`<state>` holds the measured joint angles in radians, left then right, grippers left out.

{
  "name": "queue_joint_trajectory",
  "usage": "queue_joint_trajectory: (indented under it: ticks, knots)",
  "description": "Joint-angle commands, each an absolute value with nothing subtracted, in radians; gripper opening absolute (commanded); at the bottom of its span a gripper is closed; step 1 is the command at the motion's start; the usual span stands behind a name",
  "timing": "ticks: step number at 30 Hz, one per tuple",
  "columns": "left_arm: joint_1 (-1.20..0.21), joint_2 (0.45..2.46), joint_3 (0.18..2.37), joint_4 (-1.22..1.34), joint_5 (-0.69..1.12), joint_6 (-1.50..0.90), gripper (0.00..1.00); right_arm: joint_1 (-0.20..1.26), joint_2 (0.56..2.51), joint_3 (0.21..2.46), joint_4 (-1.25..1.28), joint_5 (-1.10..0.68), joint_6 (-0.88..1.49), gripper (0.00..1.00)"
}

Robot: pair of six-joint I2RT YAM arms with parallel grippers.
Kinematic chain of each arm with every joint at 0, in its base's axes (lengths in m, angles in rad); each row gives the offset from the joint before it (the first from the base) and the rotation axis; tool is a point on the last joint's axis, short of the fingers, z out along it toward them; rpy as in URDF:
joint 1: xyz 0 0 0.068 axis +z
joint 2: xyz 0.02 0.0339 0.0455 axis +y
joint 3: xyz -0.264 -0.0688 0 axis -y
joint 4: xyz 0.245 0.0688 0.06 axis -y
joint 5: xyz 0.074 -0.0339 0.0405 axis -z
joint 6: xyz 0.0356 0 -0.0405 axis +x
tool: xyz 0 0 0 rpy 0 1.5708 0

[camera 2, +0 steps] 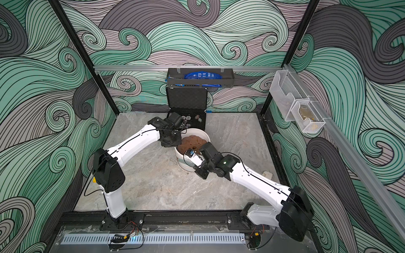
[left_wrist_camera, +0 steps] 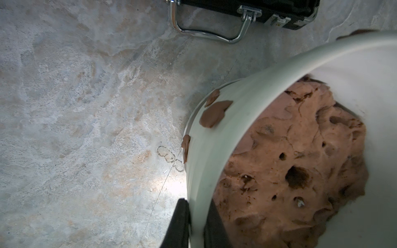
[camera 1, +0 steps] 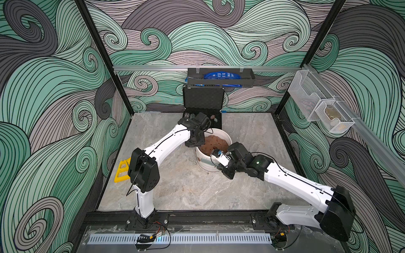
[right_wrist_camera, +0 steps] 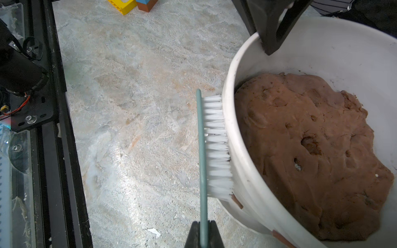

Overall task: Scrub the dried mud off the ceramic pot
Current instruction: Brush off the soil from the pot.

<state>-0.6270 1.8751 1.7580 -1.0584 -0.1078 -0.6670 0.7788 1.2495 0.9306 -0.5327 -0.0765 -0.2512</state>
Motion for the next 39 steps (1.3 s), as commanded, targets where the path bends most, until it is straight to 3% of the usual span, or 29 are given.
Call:
queue_joint_trajectory:
  ticks: [1, 11, 22, 39]
  knots:
    - [-0.614, 1.911, 1.768, -1.074, -0.065, -0.606, 0.0, 0.767, 1.27, 0.955, -0.58, 0.003, -0.244, 0.0]
    - [-0.605, 1.91, 1.764, -1.072, -0.065, -0.582, 0.0, 0.778, 1.293, 0.959, -0.657, 0.012, -0.273, 0.0]
    - [-0.589, 1.914, 1.766, -1.061, -0.068, -0.539, 0.0, 0.883, 1.277, 1.031, -0.747, 0.002, -0.348, 0.0]
    - [-0.56, 1.934, 1.785, -1.057, -0.055, -0.439, 0.0, 0.887, 1.269, 0.978, -0.662, 0.09, -0.313, 0.0]
